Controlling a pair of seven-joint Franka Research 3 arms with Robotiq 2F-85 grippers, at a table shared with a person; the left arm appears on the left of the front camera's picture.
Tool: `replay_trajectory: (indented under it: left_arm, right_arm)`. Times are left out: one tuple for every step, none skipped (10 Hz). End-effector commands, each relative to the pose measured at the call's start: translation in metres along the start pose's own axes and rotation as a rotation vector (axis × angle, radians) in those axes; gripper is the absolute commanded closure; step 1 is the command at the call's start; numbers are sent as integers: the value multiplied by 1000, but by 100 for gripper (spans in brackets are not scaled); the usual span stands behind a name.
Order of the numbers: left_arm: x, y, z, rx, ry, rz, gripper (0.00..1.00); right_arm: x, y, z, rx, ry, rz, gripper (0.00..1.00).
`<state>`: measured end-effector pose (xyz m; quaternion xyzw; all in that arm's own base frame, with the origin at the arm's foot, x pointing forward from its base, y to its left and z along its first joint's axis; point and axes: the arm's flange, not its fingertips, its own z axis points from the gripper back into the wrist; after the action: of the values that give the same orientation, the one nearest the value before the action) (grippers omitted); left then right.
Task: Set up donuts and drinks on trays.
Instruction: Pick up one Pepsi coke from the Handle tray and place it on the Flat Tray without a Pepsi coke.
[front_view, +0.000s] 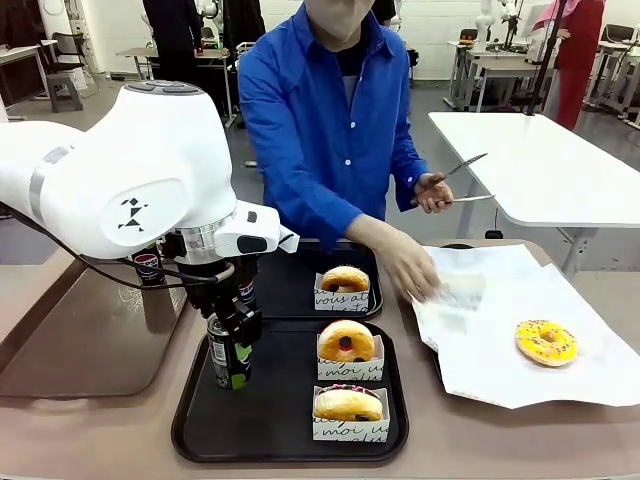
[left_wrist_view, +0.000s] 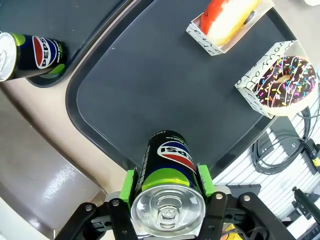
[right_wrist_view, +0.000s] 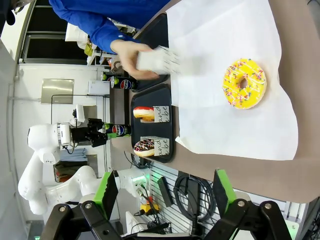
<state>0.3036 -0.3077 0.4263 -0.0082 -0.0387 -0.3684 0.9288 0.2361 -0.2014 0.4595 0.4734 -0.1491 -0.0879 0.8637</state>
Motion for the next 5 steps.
replay_trajectory:
  left_arm:
    - [3, 2, -2, -27, -13, -5, 42]
    - [8, 3, -4, -29, -13, 1, 42]
    - [14, 5, -8, -42, -29, 9, 42]
    - [23, 8, -13, -57, -42, 16, 42]
    - [30, 9, -16, -69, -53, 23, 42]
  right_arm:
    - [-2, -1, -1, 0, 2, 0, 0]
    - [-2, -1, -1, 0, 2, 0, 0]
    - [-2, -1, -1, 0, 2, 0, 0]
    - [-2, -1, -1, 0, 2, 0, 0]
    - [-2, -1, -1, 0, 2, 0, 0]
